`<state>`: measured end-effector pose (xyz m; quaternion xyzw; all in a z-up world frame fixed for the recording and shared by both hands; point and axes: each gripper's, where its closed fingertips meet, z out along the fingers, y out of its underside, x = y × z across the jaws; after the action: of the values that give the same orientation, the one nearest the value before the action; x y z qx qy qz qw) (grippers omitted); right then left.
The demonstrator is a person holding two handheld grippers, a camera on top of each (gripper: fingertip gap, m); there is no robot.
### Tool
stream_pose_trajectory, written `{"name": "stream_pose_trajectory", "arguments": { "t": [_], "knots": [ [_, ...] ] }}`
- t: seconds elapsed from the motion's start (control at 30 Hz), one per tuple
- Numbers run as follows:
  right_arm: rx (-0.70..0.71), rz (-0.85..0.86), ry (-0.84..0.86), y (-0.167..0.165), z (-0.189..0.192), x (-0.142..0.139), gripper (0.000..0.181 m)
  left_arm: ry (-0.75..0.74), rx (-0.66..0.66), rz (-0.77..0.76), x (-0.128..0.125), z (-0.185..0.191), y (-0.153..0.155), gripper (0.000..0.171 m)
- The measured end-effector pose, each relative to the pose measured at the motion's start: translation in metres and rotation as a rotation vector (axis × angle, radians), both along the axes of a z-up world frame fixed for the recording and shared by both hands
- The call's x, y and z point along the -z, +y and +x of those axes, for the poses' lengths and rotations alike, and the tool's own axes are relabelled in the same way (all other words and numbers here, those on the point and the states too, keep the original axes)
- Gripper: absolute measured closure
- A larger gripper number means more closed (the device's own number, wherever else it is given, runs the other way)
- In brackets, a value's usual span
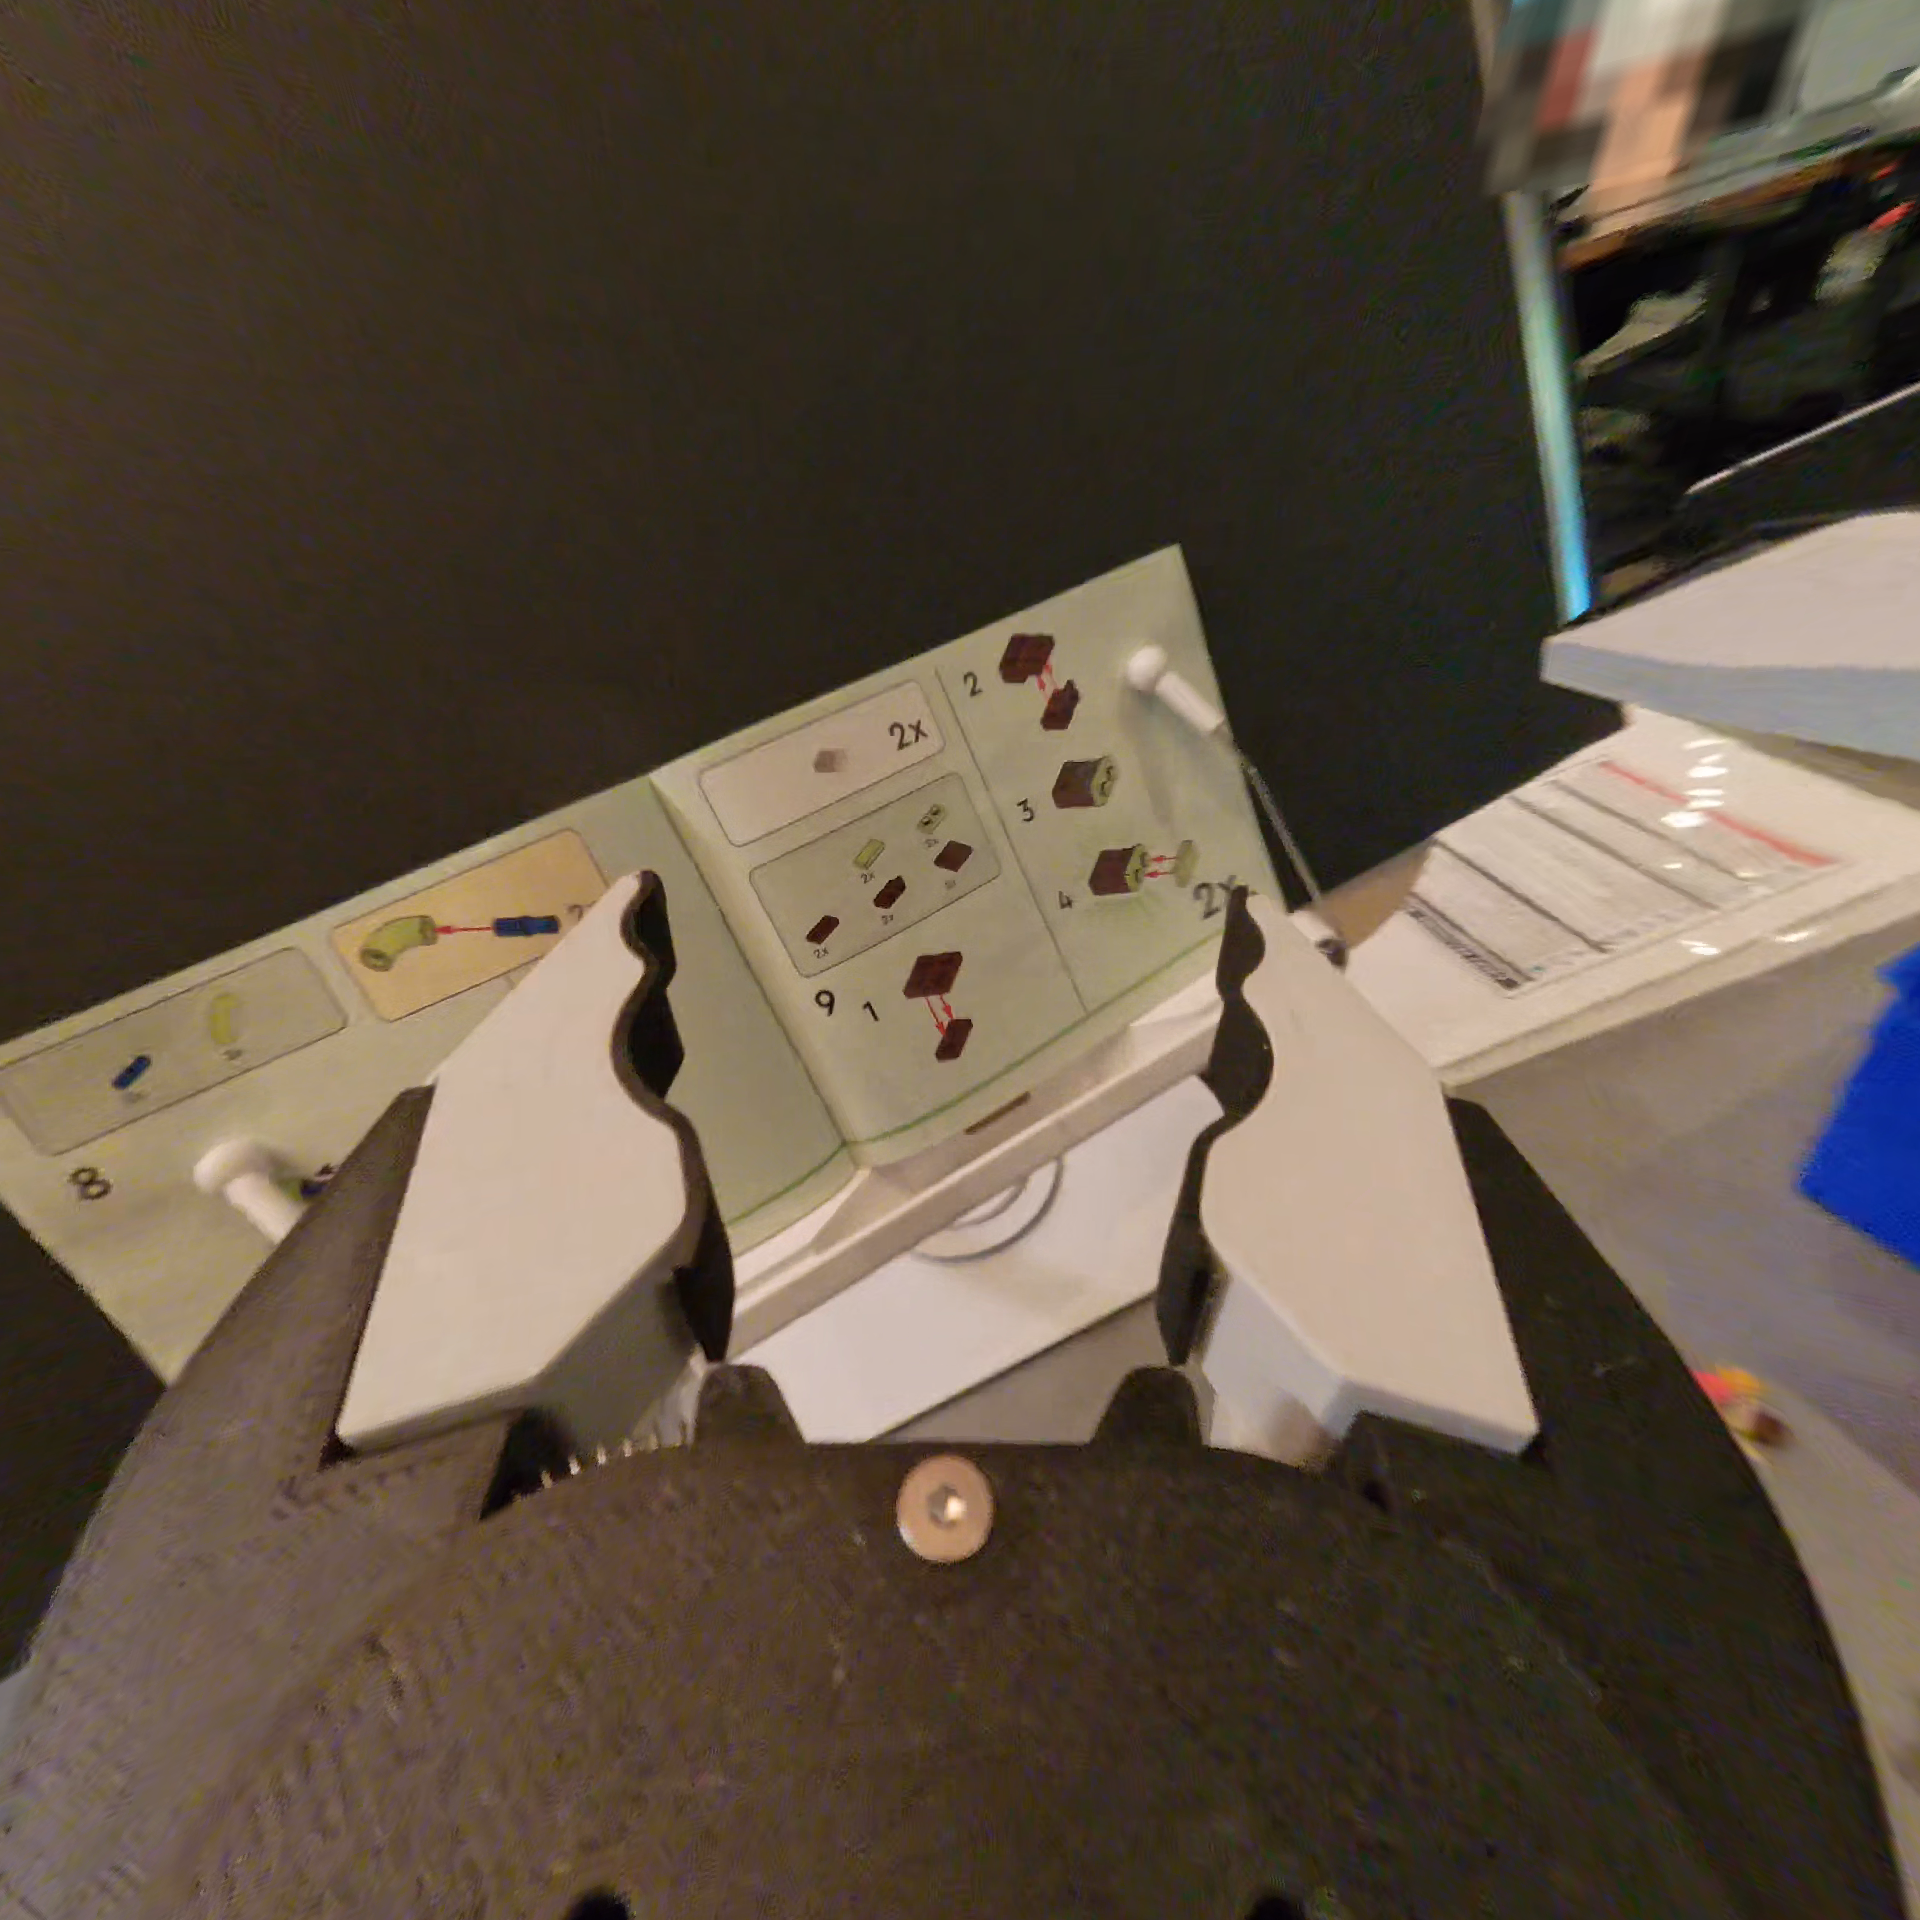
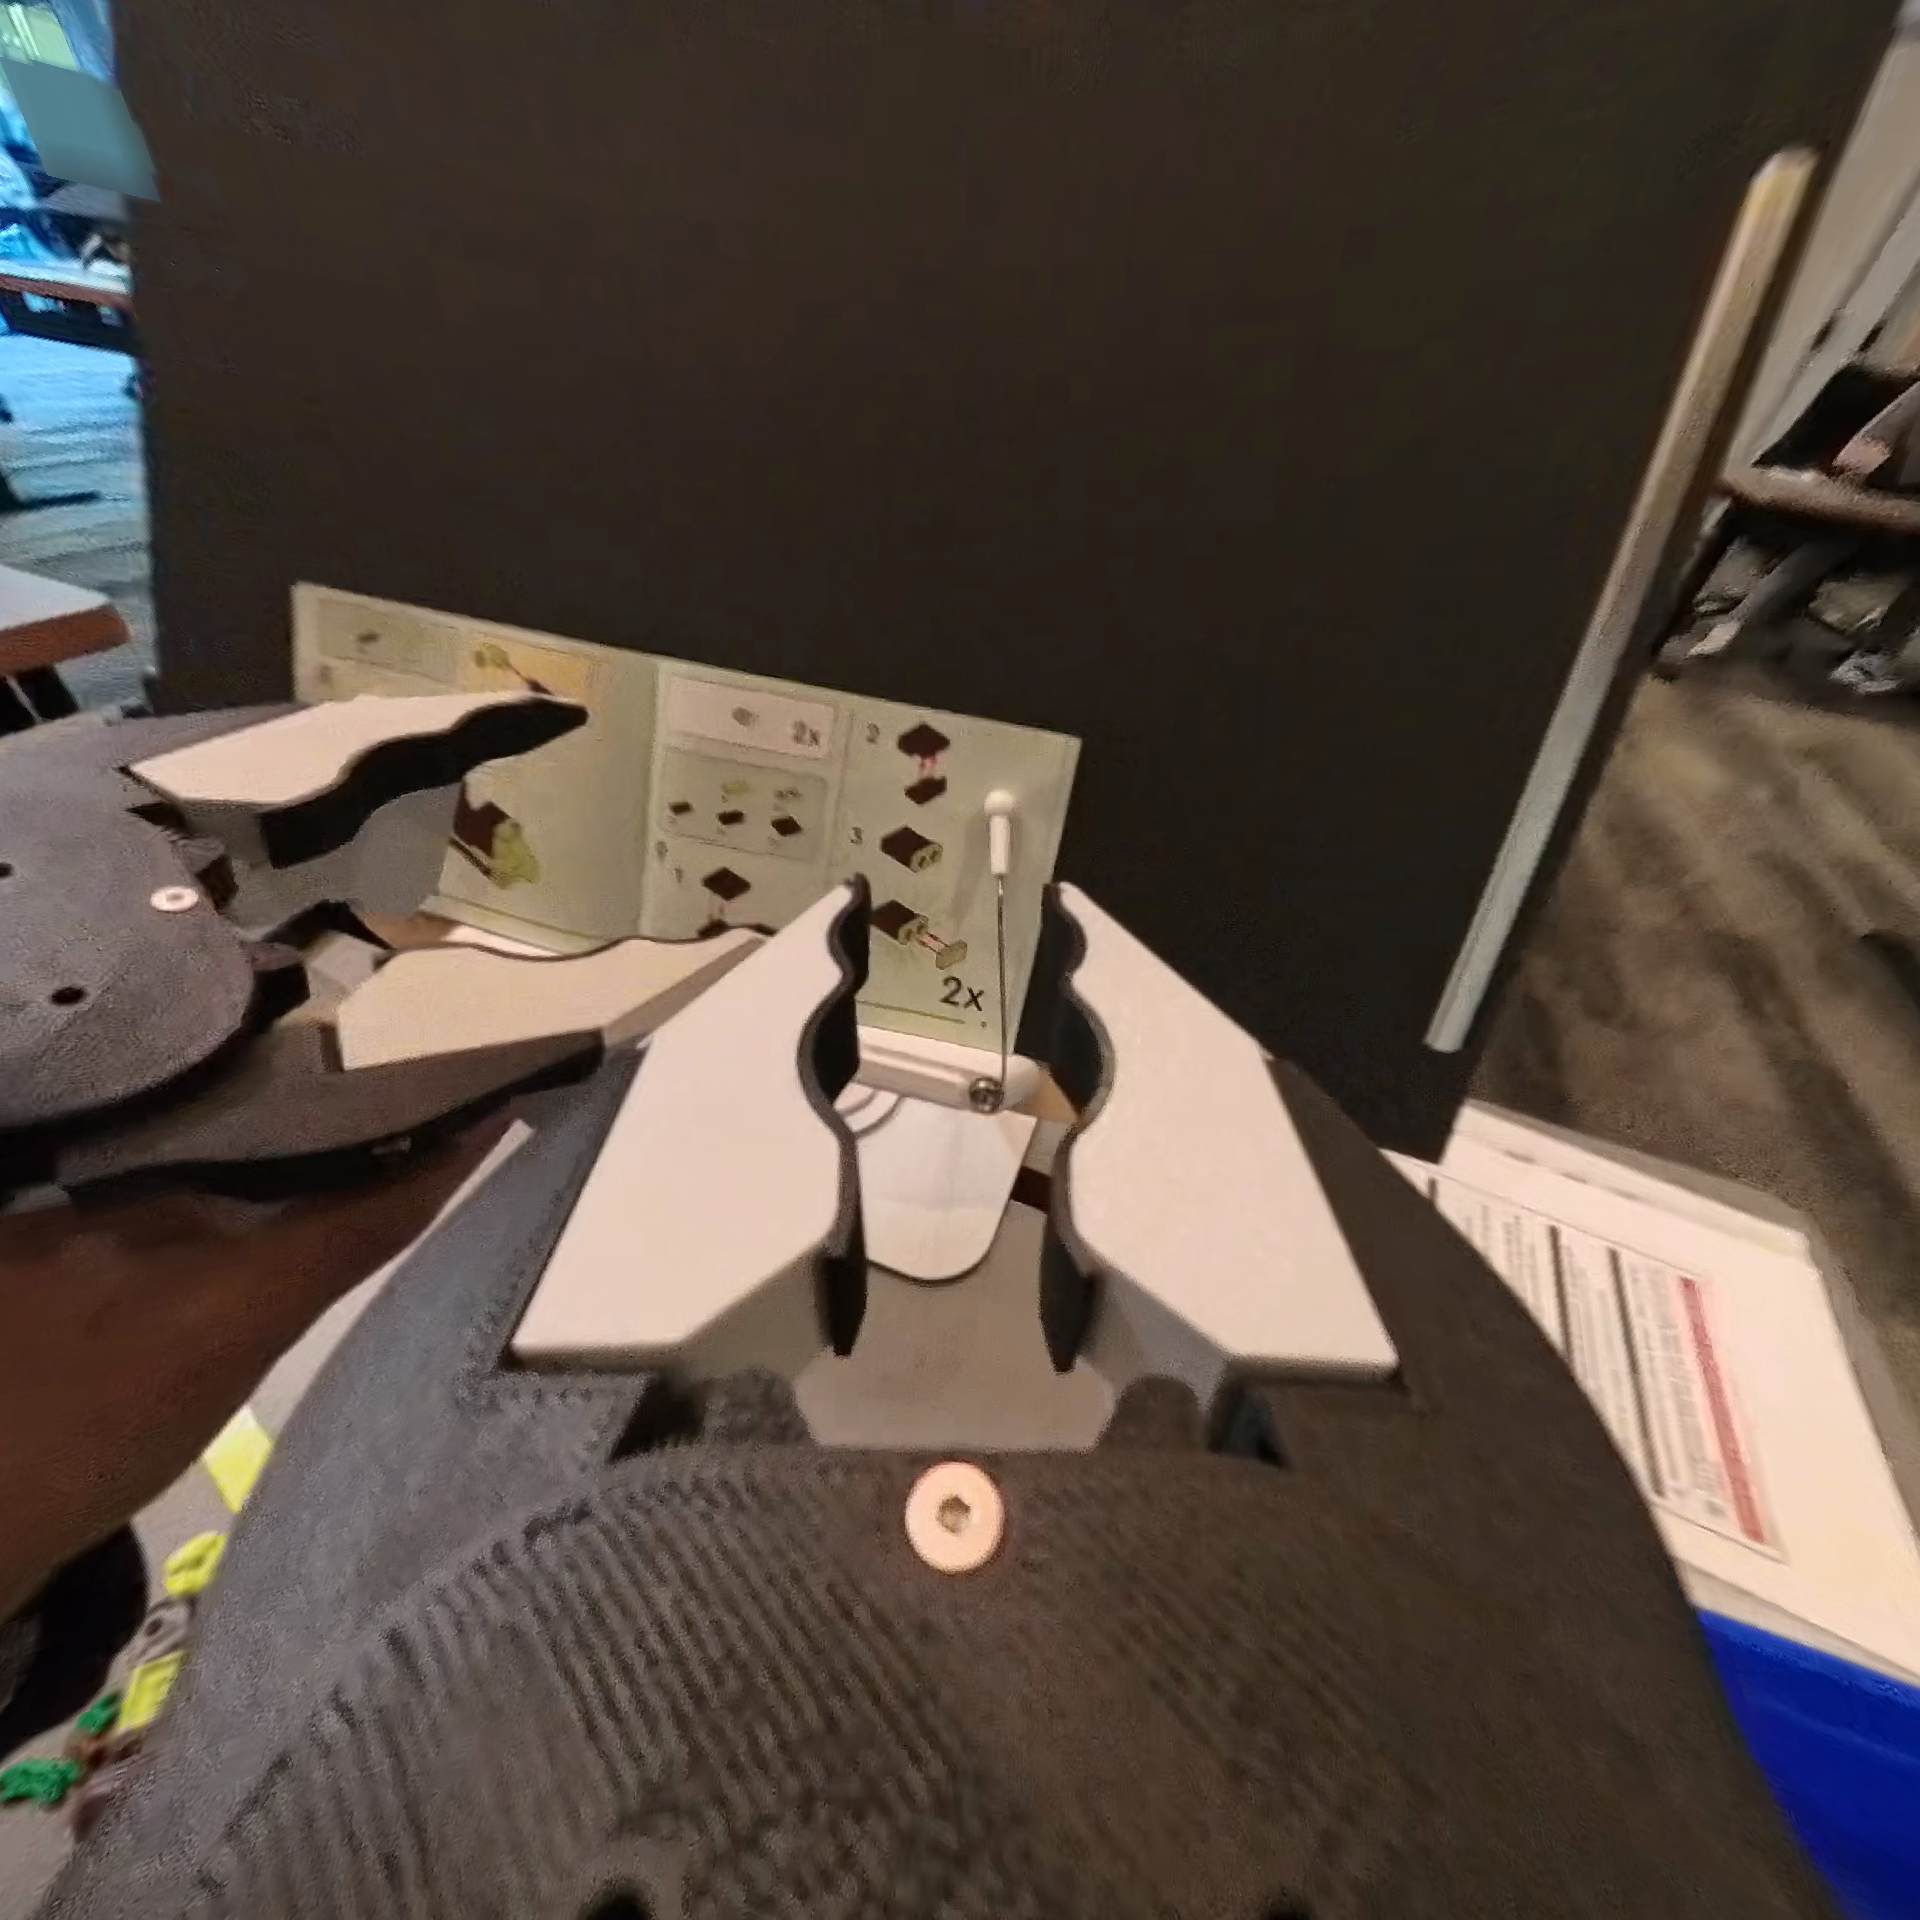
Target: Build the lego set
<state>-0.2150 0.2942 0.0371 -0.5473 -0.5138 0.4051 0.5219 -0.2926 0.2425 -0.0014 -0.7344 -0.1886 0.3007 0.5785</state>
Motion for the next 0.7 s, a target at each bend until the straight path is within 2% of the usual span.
{"name": "stream_pose_trajectory", "arguments": {
  "t": [0.2,0.33,0.4,0.47,0.67,0.7],
  "knots": [
    [-0.013,0.051,-0.05,0.021,-0.038,0.053,0.148,0.041,0.011,0.005,0.017,-0.009,0.021,0.064],
    [-0.041,0.034,0.042,0.024,-0.051,0.054,0.151,0.143,-0.072,-0.074,0.019,-0.023,0.025,0.069],
    [-0.072,-0.014,0.05,0.02,-0.057,0.051,0.155,0.226,-0.16,-0.127,0.021,-0.031,0.021,0.08],
    [-0.057,-0.019,0.013,0.022,-0.061,0.057,0.162,0.311,-0.196,-0.143,0.021,-0.033,0.02,0.08],
    [0.04,0.034,-0.031,0.031,-0.064,0.066,0.181,0.26,-0.192,-0.141,0.023,-0.035,0.02,0.085],
    [0.04,0.029,-0.031,0.032,-0.063,0.067,0.181,0.263,-0.195,-0.131,0.021,-0.035,0.019,0.092]
  ]
}}
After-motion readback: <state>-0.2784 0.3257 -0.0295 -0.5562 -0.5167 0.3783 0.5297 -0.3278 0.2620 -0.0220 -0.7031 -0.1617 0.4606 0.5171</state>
